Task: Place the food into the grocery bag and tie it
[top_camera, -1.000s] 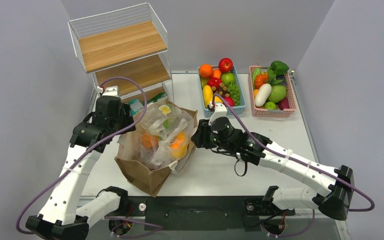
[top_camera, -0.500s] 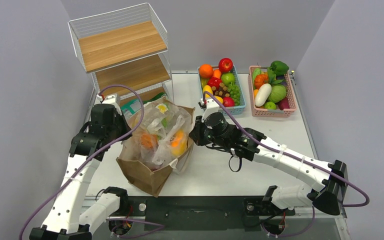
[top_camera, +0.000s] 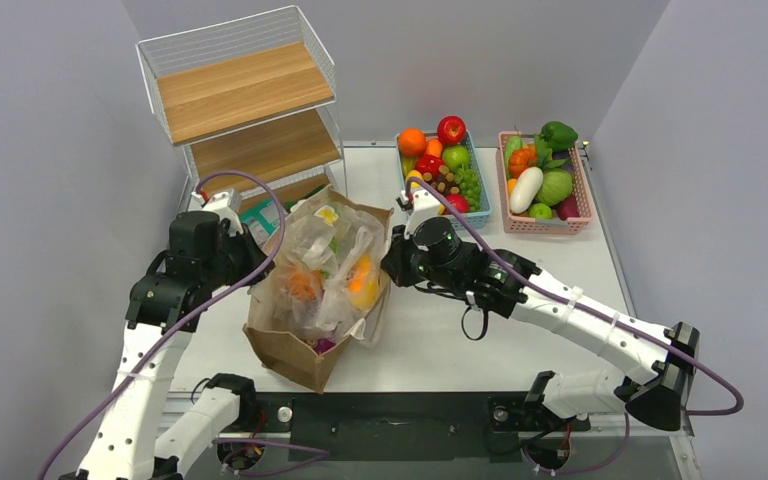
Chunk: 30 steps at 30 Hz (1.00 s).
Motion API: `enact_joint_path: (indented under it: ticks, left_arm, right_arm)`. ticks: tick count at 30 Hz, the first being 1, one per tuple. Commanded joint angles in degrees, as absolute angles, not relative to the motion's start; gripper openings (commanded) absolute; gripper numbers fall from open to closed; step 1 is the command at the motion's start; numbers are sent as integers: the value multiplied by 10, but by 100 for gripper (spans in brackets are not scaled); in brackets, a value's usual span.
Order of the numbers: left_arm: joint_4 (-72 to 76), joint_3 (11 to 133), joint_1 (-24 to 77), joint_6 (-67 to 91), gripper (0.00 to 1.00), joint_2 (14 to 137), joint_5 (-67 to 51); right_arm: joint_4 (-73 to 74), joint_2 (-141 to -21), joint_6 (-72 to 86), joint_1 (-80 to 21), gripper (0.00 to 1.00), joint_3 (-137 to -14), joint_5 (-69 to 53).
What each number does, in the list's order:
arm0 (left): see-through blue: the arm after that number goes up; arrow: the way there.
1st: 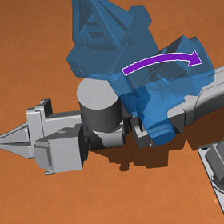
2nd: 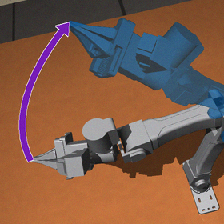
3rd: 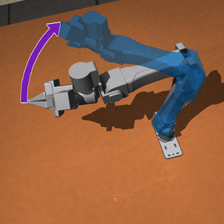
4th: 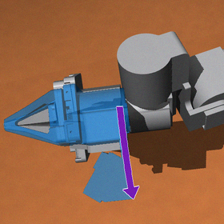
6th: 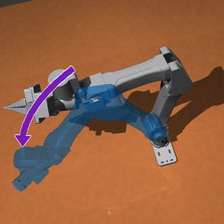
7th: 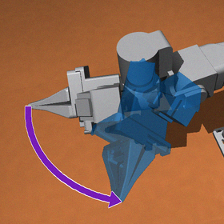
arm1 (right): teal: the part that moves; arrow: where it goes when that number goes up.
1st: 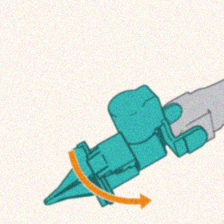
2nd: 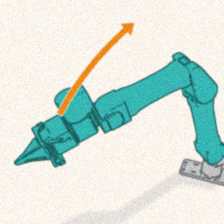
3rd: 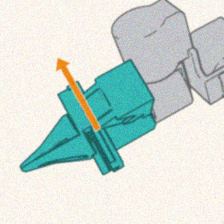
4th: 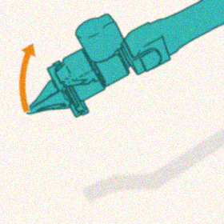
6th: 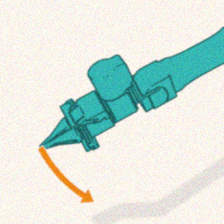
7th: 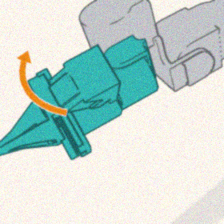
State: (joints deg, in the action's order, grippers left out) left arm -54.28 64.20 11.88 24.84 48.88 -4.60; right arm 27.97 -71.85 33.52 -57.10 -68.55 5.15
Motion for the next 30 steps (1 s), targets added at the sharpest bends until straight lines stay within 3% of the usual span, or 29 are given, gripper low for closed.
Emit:
enact_joint_path:
  ticks: [1,11,30]
  left_arm:
    - [-492,692,117,280,0,472,-143]
    - [-412,685,145,352,0,463,-247]
    - [-201,537,368,452,0,491,-163]
  right_arm:
    - [253,-688,324,-573,0,-745,72]
    - [261,-696,328,-573,0,-754,74]
    - [206,-767,360,-583,0,-753,46]
